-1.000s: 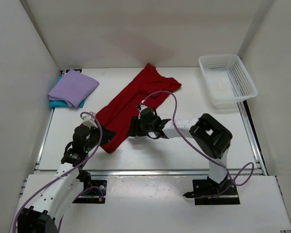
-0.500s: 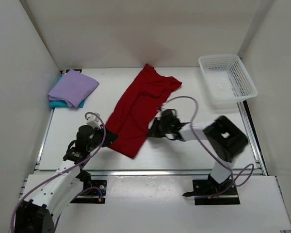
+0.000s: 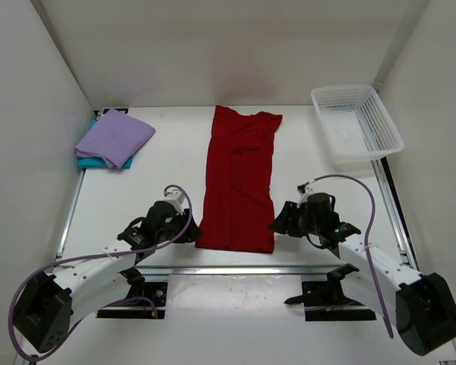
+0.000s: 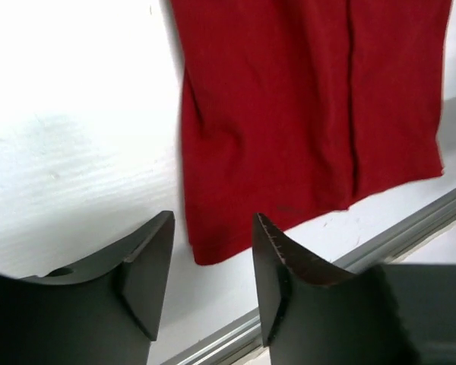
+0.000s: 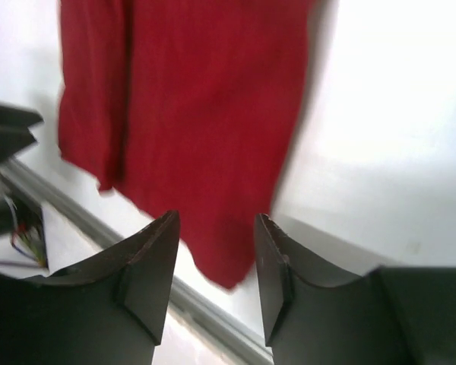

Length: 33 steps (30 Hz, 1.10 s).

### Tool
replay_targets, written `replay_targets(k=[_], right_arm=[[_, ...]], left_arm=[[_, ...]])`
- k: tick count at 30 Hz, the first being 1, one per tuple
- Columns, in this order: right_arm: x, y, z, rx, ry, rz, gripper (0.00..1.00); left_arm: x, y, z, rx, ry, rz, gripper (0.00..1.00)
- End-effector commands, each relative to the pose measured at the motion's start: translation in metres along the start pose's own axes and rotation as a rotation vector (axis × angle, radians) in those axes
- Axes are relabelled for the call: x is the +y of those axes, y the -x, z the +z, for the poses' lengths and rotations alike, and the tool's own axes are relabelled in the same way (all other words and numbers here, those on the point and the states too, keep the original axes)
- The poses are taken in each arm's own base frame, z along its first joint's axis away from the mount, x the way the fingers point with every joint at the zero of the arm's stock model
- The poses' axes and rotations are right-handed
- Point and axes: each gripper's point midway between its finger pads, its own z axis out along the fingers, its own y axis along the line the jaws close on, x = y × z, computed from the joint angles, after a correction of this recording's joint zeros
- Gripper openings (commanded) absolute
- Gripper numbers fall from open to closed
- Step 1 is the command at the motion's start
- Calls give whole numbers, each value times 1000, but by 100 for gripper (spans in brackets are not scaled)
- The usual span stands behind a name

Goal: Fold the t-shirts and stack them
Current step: Rotate the tshirt 90 degrees, then grab the bottom of the folded rectangular tshirt with both arms

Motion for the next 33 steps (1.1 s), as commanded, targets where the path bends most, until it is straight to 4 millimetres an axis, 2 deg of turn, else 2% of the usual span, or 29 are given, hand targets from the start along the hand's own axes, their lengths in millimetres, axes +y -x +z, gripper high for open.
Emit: replay_targets(k=[1,6,11,14,16,18,20,21,22,23,25,26,27,28,29,31,32,33], right_arm=[[-18,-43,-10,88,-81,32,42],[-16,-70,-9,131,-44,76,40],[-12,-78,-6,146,-6,92,40],[-9,-73,-4,124,26,109,27],[-8,-73,-3,117,49,114,20],[-4,-65,-2,92,67,106,15],[0,-61,-3,79,80,97,9],[1,-62,-3,79,80,91,3],[4,-63,-4,83,88,87,1],[1,-66,-7,93,64,89,0],[11,-77,-14,119,80,71,0],[4,-86,-16,140,45,78,0],[11,-95,-22,164,55,78,0],[19,-107,-27,201,70,88,0],[25,-105,-33,185,70,107,0],[38,-116,-47,204,99,87,0],[52,-106,-53,170,129,75,0],[58,-97,-58,145,124,55,0]], left_arm=[[2,-14,2,23,3,5,57],[0,-27,6,80,4,24,58],[-1,-37,8,99,-9,22,51],[-5,-40,10,112,-24,16,46],[-9,-40,12,110,-42,11,38],[-10,-40,12,107,-47,5,17],[-10,-35,11,79,-43,-10,3],[-11,-33,9,75,-47,-15,0],[-11,-31,8,68,-45,-17,0],[-14,-31,5,69,-49,-3,0],[-19,-35,-5,87,-68,-7,0],[-20,-39,-8,101,-77,-5,0],[-19,-46,-15,127,-75,-2,0],[-24,-43,-22,115,-98,-2,0],[-22,-47,-30,142,-82,-11,0],[-33,-37,-53,113,-115,-22,0],[-41,-27,-64,86,-136,-34,0],[-43,-20,-69,72,-143,-46,0]])
